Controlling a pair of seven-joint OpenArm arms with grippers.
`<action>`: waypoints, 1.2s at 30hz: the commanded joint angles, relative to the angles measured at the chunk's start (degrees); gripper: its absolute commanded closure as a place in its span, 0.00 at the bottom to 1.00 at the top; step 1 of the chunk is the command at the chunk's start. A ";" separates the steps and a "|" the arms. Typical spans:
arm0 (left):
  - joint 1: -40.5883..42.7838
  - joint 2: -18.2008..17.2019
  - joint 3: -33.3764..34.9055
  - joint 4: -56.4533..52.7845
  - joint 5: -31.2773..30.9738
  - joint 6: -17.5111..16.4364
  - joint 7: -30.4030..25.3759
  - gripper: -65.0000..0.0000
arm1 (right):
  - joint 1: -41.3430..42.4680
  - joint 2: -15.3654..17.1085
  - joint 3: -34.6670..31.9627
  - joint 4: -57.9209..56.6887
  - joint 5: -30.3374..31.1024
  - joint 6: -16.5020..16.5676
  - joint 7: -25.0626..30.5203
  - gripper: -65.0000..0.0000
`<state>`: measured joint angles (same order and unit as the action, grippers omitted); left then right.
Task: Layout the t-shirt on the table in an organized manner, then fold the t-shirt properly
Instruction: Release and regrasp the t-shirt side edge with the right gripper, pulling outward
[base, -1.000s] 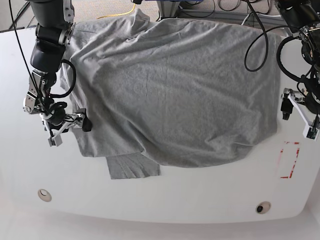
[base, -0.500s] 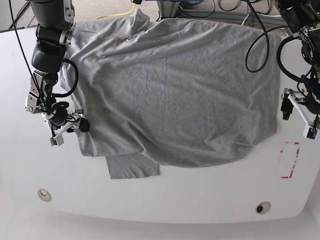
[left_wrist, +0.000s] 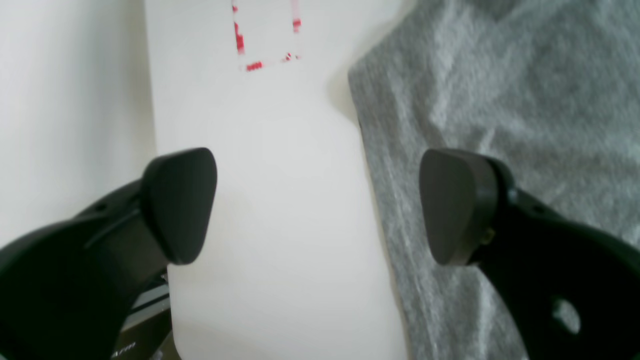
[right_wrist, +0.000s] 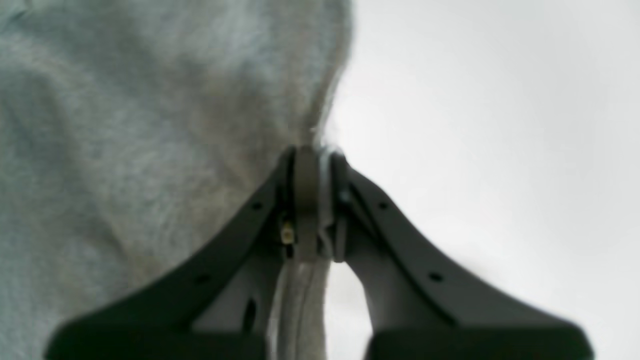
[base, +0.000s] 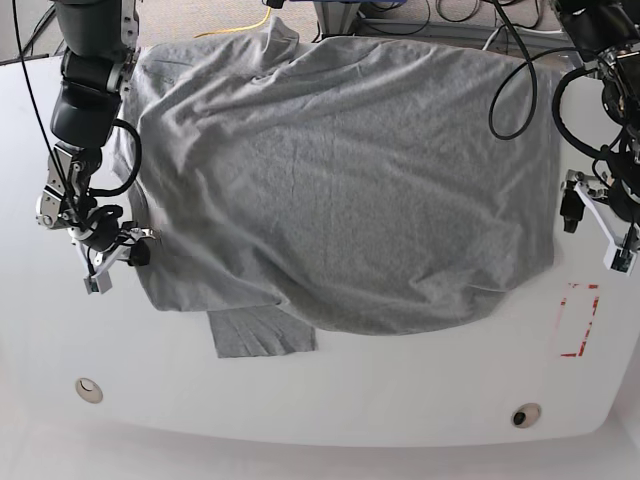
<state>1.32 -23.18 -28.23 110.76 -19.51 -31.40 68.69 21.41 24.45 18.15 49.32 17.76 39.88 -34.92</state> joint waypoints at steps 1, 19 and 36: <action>-0.93 -0.95 -0.39 0.84 -0.32 0.06 -1.04 0.05 | 1.58 2.50 0.27 0.75 0.66 0.12 1.20 0.96; -0.93 -0.95 -0.39 0.84 -0.32 0.06 -1.04 0.05 | 1.58 8.21 0.27 0.75 0.57 0.12 1.29 0.96; -3.21 -0.95 -0.30 -5.84 -0.40 0.06 -2.62 0.04 | -0.27 6.45 0.44 2.42 0.66 0.12 1.29 0.32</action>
<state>0.10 -23.18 -28.23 107.02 -19.55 -31.57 67.85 20.36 30.37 18.33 49.82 17.93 39.86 -34.70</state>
